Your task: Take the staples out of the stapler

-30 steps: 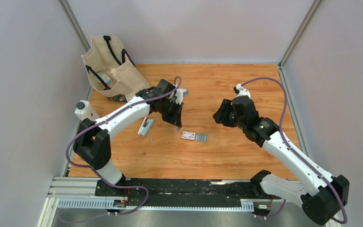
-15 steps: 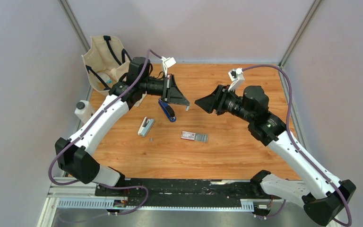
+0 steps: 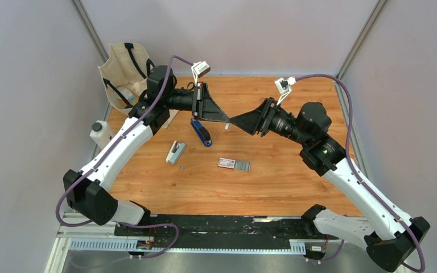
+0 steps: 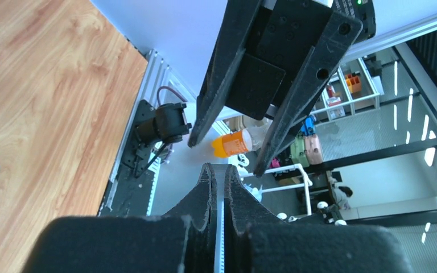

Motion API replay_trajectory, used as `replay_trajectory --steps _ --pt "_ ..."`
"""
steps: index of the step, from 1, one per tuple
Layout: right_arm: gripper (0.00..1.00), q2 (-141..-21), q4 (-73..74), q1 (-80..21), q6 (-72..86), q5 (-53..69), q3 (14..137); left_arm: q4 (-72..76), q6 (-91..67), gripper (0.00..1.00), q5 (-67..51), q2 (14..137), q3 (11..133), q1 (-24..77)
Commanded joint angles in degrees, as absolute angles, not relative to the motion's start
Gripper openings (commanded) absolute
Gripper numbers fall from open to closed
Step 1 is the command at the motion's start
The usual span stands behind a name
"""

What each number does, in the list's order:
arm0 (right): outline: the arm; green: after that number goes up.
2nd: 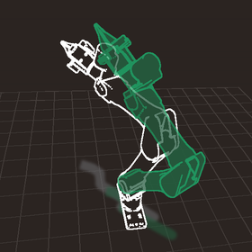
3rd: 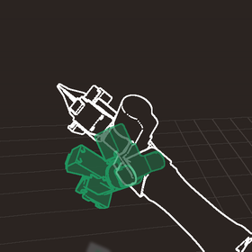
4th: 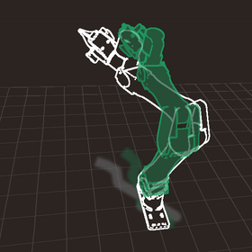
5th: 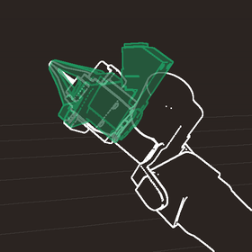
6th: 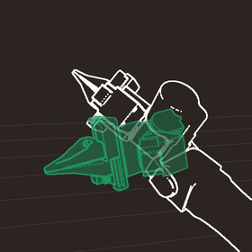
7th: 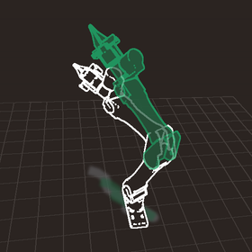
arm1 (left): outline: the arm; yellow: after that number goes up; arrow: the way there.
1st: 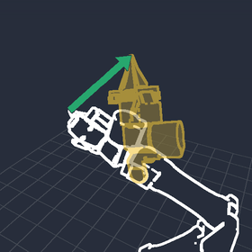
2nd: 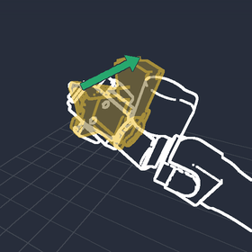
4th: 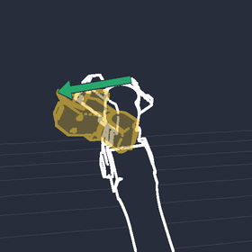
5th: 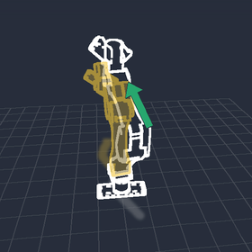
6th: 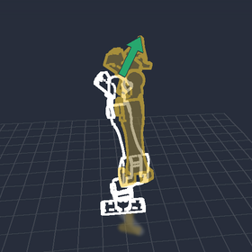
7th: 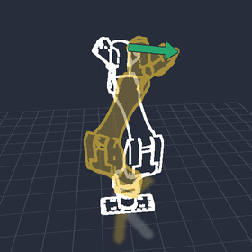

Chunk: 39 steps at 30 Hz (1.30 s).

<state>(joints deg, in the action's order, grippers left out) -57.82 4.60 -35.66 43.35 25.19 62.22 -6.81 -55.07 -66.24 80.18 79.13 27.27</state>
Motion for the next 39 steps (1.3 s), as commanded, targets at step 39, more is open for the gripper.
replay_trajectory --steps 39 --pt "0.36 -60.1 -7.6 -39.6 49.2 22.9 61.7 20.0 -76.9 0.0 -65.5 78.7 72.0 24.7"
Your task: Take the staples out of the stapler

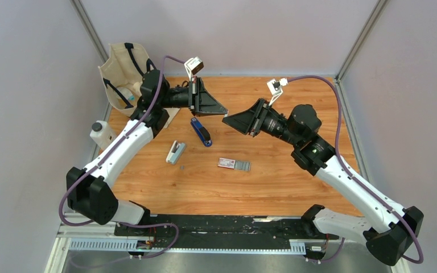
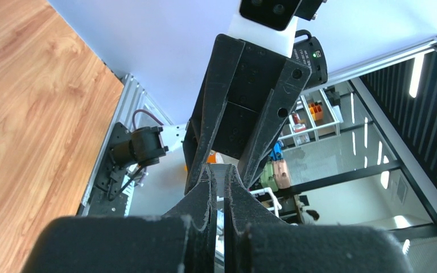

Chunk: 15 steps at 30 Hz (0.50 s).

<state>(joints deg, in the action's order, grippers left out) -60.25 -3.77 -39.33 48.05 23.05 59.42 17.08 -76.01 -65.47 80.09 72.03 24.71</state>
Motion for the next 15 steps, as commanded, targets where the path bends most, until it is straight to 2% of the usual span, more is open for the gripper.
replay_trajectory --steps 1,15 --pt "0.35 -60.1 -8.0 -39.6 49.3 23.0 61.6 19.8 -76.9 0.0 -65.4 78.7 71.9 24.7" --pt "0.15 -59.9 -7.4 -39.6 49.4 22.1 61.1 16.2 -74.1 0.0 -65.3 78.4 72.1 24.7"
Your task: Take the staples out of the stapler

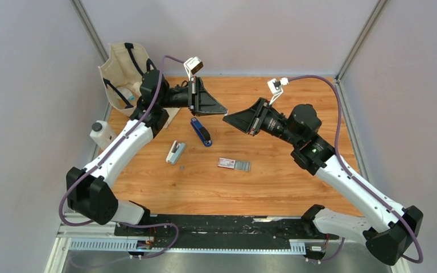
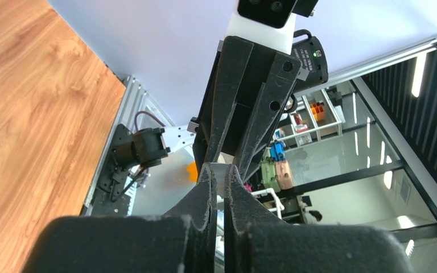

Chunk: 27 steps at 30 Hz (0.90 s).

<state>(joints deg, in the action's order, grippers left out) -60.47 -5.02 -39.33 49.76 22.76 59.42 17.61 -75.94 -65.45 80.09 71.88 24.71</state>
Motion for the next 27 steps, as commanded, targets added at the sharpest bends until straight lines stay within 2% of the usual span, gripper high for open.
replay_trajectory --steps 1,2,3,5,6,12,17,19,22,27 --pt "0.14 -59.7 -6.9 -39.6 49.3 21.9 61.1 15.0 -73.1 0.0 -65.2 78.4 72.2 24.7" --pt "0.13 -59.6 -6.6 -39.6 49.0 21.8 61.0 13.9 -72.3 0.01 -65.0 78.5 72.3 24.7" --pt "0.13 -59.4 -6.1 -39.6 48.8 21.6 61.0 12.8 -71.5 0.1 -64.9 78.6 72.5 24.7" --pt "0.13 -59.2 -3.4 -39.6 47.8 21.1 61.5 9.9 -69.1 0.59 -64.5 78.7 73.2 24.7" --pt "0.13 -59.0 -1.2 -39.6 47.1 20.7 61.7 7.4 -66.9 0.77 -64.3 78.8 73.8 24.5" --pt "0.13 -56.9 14.2 -39.6 42.2 17.6 63.3 -16.1 -45.8 0.78 -58.5 83.1 81.1 21.9" --pt "0.13 -55.0 28.5 -39.6 38.6 10.9 63.7 -33.5 -24.5 0.79 -43.5 90.9 87.2 22.4" --pt "0.15 -54.9 34.8 -39.6 37.3 4.8 64.2 -37.3 -18.3 0.8 -36.7 94.5 88.6 23.6" --pt "0.11 -55.6 41.8 -39.6 36.7 -2.5 64.3 -39.9 -10.5 0.8 -27.6 98.5 88.5 27.0" --pt "0.1 -55.5 45.1 -39.6 38.5 -9.3 61.5 -40.0 -5.9 0.81 -20.3 104.8 89.1 32.1"
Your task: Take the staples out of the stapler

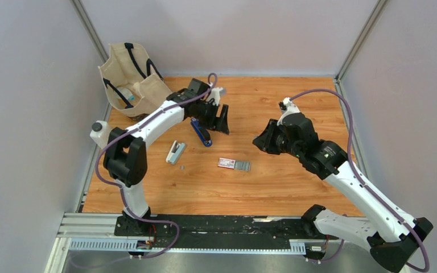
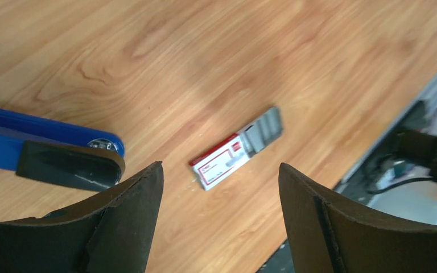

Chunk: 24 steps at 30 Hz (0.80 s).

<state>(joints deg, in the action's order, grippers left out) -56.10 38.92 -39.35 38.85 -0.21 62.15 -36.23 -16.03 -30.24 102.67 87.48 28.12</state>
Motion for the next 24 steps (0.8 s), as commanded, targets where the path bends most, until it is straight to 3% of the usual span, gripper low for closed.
replay_trajectory --steps 1,18,24 --pt "0.1 -55.4 45.5 -39.6 38.8 -10.1 60.9 -39.7 -5.4 0.82 -18.8 105.7 89.1 33.0" --pt "0.11 -54.3 50.6 -36.2 38.0 -13.0 54.6 -26.5 -7.4 0.84 -14.2 112.6 81.3 40.9" --pt "0.11 -54.1 49.3 -34.9 37.3 -12.0 53.1 -25.8 -11.2 0.7 -9.6 113.6 78.5 41.1"
